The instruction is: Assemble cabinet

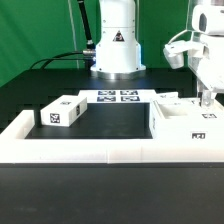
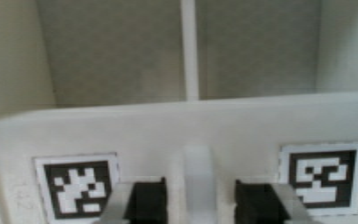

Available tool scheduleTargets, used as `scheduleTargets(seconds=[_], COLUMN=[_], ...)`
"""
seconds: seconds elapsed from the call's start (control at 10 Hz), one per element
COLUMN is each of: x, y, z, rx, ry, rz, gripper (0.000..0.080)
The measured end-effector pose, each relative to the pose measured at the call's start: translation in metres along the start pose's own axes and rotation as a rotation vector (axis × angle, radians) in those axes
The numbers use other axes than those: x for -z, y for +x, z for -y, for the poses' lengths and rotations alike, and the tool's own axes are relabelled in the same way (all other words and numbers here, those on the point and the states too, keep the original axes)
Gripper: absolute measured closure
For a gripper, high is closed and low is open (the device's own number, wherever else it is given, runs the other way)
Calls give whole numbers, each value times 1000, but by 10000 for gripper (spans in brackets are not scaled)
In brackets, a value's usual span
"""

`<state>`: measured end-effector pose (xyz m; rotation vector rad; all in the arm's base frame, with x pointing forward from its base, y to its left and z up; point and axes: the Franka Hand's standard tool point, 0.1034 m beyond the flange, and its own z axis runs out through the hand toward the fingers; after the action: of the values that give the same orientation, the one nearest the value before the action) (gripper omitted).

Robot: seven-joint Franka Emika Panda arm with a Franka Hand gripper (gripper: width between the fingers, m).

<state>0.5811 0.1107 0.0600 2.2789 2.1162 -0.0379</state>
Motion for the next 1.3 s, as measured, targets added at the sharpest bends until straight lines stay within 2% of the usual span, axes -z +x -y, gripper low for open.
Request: scheduleTargets(seconds=[0.1, 0.2, 0.3, 0.4, 0.5, 0.6, 0.7, 0.9, 1.0, 1.1, 1.3], x=[1, 5, 11, 18, 23, 29, 35, 41, 39, 38, 37], y=[0, -2, -5, -7, -8, -10, -11, -14, -15, -17, -17], z=[0, 1, 4, 11, 23, 33, 45, 77, 92, 97, 94], rx=[0, -2, -7, -32, -52, -62, -61, -34, -21, -29, -32], ry=[-1, -6, -14, -19, -18, -16, -20, -26, -14, -7, -8], rz=[0, 1, 1, 2, 6, 12, 13, 14, 24, 28, 26], gripper=[534, 349, 214, 214, 57, 18, 18, 2, 2, 2, 2])
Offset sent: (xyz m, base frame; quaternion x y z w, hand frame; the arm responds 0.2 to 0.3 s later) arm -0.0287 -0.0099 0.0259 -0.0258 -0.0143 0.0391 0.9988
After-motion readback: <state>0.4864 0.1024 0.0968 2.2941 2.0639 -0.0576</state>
